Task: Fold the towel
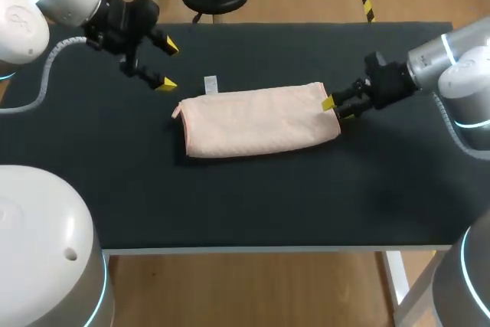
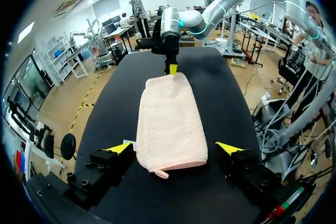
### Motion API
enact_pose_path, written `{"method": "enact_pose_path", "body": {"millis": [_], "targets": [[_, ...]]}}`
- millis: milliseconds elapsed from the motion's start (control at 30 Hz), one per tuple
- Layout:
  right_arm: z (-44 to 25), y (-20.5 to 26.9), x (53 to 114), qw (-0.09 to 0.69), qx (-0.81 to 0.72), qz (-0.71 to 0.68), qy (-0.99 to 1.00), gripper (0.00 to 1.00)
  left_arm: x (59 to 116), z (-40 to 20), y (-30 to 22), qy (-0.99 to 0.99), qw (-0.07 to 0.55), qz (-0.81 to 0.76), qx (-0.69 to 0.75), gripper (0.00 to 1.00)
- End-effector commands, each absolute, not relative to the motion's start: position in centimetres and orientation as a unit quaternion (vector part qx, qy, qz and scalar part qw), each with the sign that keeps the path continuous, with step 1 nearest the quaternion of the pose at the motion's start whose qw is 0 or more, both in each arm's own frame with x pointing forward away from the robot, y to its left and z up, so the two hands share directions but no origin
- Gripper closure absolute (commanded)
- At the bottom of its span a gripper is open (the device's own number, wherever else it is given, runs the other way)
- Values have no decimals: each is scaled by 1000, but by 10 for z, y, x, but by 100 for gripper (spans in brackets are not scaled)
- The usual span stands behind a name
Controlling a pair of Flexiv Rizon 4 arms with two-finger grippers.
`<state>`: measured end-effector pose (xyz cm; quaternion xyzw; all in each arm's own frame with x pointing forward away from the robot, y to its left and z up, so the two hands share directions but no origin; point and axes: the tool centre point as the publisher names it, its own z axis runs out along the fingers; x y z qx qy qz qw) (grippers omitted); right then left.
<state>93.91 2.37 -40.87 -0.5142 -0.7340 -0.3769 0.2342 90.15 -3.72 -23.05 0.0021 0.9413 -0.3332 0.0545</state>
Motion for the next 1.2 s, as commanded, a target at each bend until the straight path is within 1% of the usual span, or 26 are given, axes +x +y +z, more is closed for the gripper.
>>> {"method": "enact_pose_path", "body": {"millis": [33, 433, 833, 867, 900, 933, 967, 1200], "targets": [[-417, 30, 948, 240, -514, -374, -734, 0, 901, -231, -37, 941, 55, -334, 2, 0], [-420, 50, 954, 246, -512, -372, -734, 0, 901, -231, -37, 941, 55, -334, 2, 0], [-430, 56, 951, 250, -519, -364, -732, 0, 901, -231, -37, 941, 55, -334, 2, 0], [-430, 56, 951, 250, -520, -363, -731, 13, 901, -231, -37, 941, 55, -334, 2, 0], [-431, 55, 951, 249, -523, -363, -730, 56, 901, -231, -37, 941, 55, -334, 2, 0], [-431, 55, 951, 248, -524, -363, -730, 87, 901, -231, -37, 941, 55, -334, 2, 0], [-430, 56, 950, 247, -524, -363, -730, 100, 901, -231, -37, 941, 55, -334, 2, 0], [-426, 58, 950, 237, -532, -359, -729, 100, 901, -231, -37, 941, 55, -334, 2, 0]]}}
